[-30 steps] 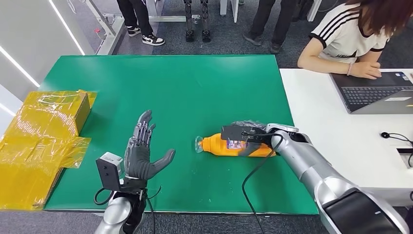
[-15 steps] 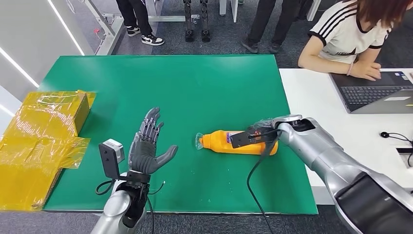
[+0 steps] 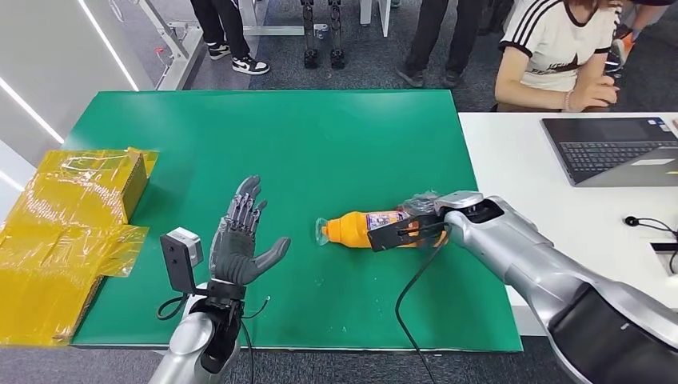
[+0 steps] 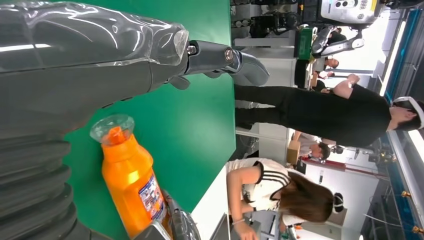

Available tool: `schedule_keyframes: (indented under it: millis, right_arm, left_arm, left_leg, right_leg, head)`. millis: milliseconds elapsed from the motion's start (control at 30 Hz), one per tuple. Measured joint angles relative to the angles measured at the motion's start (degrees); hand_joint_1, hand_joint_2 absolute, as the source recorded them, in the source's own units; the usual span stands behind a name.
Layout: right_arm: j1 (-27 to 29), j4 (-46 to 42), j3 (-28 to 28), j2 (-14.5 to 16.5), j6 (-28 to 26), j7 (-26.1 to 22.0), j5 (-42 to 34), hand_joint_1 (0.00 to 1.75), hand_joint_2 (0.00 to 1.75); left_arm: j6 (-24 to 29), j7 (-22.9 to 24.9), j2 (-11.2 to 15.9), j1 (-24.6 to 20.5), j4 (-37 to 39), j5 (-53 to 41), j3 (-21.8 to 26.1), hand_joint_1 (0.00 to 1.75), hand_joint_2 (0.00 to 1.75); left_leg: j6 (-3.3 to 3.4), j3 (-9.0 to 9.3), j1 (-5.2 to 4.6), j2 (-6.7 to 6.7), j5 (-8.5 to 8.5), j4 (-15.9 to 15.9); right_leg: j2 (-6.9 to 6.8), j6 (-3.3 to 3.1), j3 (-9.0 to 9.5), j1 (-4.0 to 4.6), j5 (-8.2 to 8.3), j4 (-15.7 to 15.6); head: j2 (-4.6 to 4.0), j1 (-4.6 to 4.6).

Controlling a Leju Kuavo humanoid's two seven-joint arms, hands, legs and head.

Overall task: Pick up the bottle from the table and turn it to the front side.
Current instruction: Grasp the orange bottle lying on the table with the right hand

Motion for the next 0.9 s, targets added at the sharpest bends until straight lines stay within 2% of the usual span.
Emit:
schedule_keyframes:
  millis: [200, 567, 900]
  right_arm:
    - [0.01, 1.29, 1.18, 0.68, -2.49, -0.58, -1.49, 1.75, 1.75]
    - [3.71, 3.86, 1.18, 0.37, -11.91, -2.95, -3.34, 1.75, 1.75]
    - [4.61, 3.89, 0.8, -0.05, -12.99, -3.38, -4.05, 1.75, 1.75]
  left_arm:
    - [-0.3, -0.02, -0.15, 0.62, -0.03, -0.76, 0.5, 0.0, 1.75]
    - [-1.48, -0.26, -0.55, 2.07, -0.06, -2.04, 1.45, 0.0, 1.75]
    - [-1.5, -0.39, -0.59, 2.41, -0.06, -2.15, 1.78, 0.0, 1.75]
  left_leg:
    - [0.0, 0.06, 0.01, 0.02, 0.0, -0.01]
    - [0.04, 0.91, 0.02, 0.08, -0.13, -0.06]
    - [0.05, 1.23, 0.02, 0.08, -0.13, -0.05]
  right_leg:
    - [0.01, 0.0, 0.02, 0.01, 0.0, 0.0]
    - [0.05, 0.01, 0.88, 0.03, -0.11, -0.12]
    - [0.05, 0.01, 1.2, 0.03, -0.1, -0.13]
  head:
    - [0.0, -0.01]
    - [0.0, 0.0]
    - [0.0, -0.01]
